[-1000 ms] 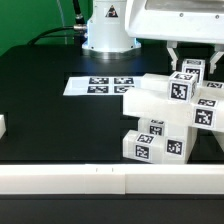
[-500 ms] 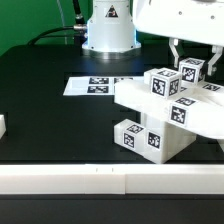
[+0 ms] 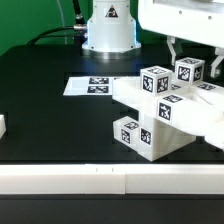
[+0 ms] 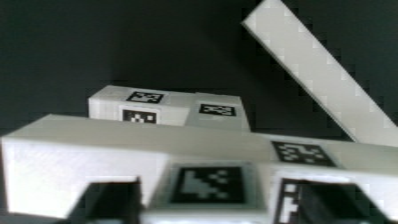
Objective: Assemble chair
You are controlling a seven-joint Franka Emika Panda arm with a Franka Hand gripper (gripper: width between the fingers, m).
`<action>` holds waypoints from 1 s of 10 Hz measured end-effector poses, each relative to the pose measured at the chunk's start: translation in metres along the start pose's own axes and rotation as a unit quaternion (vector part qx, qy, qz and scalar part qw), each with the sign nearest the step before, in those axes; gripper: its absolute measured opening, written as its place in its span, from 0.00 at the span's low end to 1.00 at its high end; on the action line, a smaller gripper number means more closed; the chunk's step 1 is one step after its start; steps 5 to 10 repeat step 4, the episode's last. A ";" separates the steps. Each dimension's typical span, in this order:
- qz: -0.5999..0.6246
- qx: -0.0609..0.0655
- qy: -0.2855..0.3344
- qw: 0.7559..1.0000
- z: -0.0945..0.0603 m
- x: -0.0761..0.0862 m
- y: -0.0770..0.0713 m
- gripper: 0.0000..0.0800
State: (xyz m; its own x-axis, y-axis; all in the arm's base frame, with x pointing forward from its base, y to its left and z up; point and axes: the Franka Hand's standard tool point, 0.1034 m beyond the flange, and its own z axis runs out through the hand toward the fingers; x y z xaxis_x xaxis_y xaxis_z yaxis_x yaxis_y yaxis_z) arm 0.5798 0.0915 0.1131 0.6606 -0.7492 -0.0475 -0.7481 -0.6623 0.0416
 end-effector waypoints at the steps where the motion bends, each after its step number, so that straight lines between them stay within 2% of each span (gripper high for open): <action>1: 0.000 0.000 0.000 1.000 0.000 0.000 0.000 0.69; 2: 0.000 0.000 0.000 1.000 0.000 0.000 0.000 0.79; 10: 0.000 0.000 0.000 1.000 0.000 0.000 0.000 0.81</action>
Offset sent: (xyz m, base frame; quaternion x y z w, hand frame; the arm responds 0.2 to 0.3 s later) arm 0.0000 0.0000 0.0000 0.0000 0.0000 0.0000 1.0000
